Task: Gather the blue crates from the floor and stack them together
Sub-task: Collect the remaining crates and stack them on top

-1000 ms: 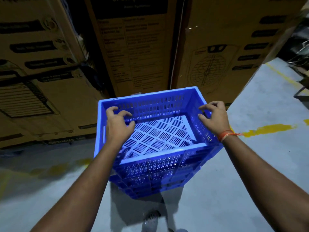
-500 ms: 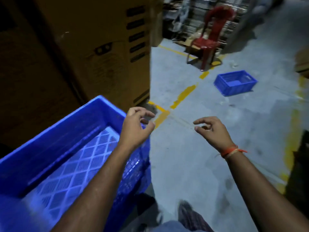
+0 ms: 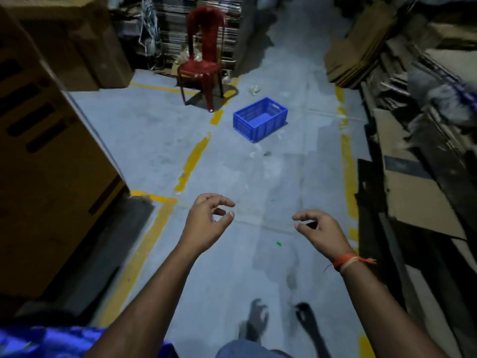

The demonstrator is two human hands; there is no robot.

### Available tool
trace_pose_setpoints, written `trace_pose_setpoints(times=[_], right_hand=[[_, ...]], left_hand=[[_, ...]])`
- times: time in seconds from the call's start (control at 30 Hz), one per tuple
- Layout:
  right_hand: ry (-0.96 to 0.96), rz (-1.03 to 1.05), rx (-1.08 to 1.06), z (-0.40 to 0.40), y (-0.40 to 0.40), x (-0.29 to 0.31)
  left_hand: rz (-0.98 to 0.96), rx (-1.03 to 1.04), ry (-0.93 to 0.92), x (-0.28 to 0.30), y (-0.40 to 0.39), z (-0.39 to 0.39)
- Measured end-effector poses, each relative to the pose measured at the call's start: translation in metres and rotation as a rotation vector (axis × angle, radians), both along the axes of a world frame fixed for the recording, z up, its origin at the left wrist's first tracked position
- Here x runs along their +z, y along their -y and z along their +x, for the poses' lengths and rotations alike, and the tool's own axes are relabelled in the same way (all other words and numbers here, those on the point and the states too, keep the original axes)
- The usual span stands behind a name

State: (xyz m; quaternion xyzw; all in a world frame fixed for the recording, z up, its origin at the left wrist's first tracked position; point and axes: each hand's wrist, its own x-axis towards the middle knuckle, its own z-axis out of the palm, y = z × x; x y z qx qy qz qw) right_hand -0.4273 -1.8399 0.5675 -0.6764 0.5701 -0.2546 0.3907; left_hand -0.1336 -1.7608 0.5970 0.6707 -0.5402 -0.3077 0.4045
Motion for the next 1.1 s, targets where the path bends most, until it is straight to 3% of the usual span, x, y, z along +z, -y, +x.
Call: trace_pose_setpoints(times=[0.37,0.57,0.87,1.1], right_hand=[[-0.03,0.035,-0.012,-0.028,0.195,-0.024],[-0.103,0.087,0.028,-0.023,0.342,-0.039],[-0.119,0.047,-0.034,-0.041,0.563,-0.014],[-0.108,0.004,0.03,-0.05,0.775,-0.028]], left_hand=[[0.127,-0.019,-0.012,-0.031,0.213,-0.019],[0.18,-0.038,-0.075,-0.054,0.369,-0.014],[0.199,-0.101,-0.056,-0.037,0.6,-0.024],[0.215,0.031,-0.061,-0.056,0.789,-0.027]])
